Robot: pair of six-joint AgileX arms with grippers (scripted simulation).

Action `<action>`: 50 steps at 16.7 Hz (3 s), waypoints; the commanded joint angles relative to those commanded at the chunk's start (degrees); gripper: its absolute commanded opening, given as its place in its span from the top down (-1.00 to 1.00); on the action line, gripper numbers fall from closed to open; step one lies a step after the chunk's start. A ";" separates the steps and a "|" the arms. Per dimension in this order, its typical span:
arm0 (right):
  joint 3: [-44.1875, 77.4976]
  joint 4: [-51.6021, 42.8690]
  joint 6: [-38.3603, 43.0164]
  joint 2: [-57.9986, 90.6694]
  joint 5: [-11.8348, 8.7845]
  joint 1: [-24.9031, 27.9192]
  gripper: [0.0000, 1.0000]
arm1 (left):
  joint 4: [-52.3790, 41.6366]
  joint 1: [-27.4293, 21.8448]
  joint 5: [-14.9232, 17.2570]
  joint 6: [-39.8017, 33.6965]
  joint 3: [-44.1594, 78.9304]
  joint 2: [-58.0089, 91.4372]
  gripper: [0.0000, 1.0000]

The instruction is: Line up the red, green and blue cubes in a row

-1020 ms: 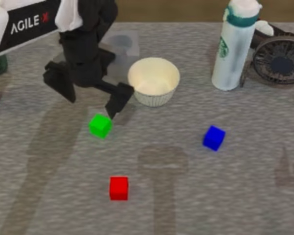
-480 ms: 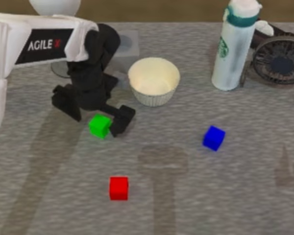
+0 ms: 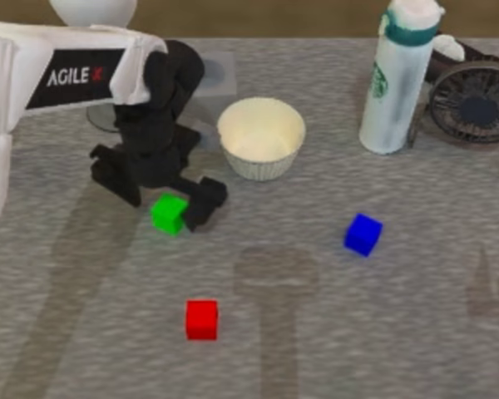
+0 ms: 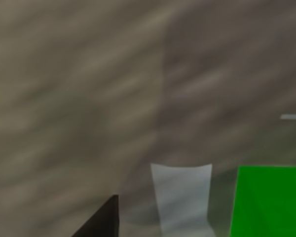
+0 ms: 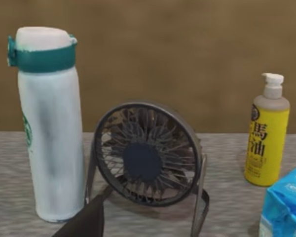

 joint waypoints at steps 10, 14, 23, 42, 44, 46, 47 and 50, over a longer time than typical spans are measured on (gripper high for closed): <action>0.00 0.00 0.00 0.00 0.00 0.00 -1.00 | 0.00 0.00 0.00 0.00 0.00 0.00 1.00; 0.00 0.00 0.00 0.00 0.00 0.00 -1.00 | 0.00 0.00 0.00 0.00 0.00 0.00 1.00; 0.00 0.00 0.00 0.00 0.00 0.00 -1.00 | -8.96 0.67 0.05 -0.09 5.86 -3.71 1.00; 0.00 0.00 0.00 0.00 0.00 0.00 -1.00 | -13.99 -16.72 -0.42 -35.68 3.22 -10.33 1.00; 0.00 0.00 0.00 0.00 0.00 0.00 -1.00 | -13.87 -20.68 -0.50 -43.98 1.56 -11.86 1.00; 0.00 0.00 0.00 0.00 0.00 0.00 -1.00 | -13.59 -23.97 -0.60 -50.10 0.19 -13.37 1.00; 0.00 0.00 0.00 0.00 0.00 0.00 -1.00 | -13.42 -25.25 -0.66 -52.29 -0.35 -14.05 1.00; 0.00 0.00 0.00 0.00 0.00 0.00 -1.00 | -13.07 -26.96 -0.77 -55.03 -1.11 -15.15 1.00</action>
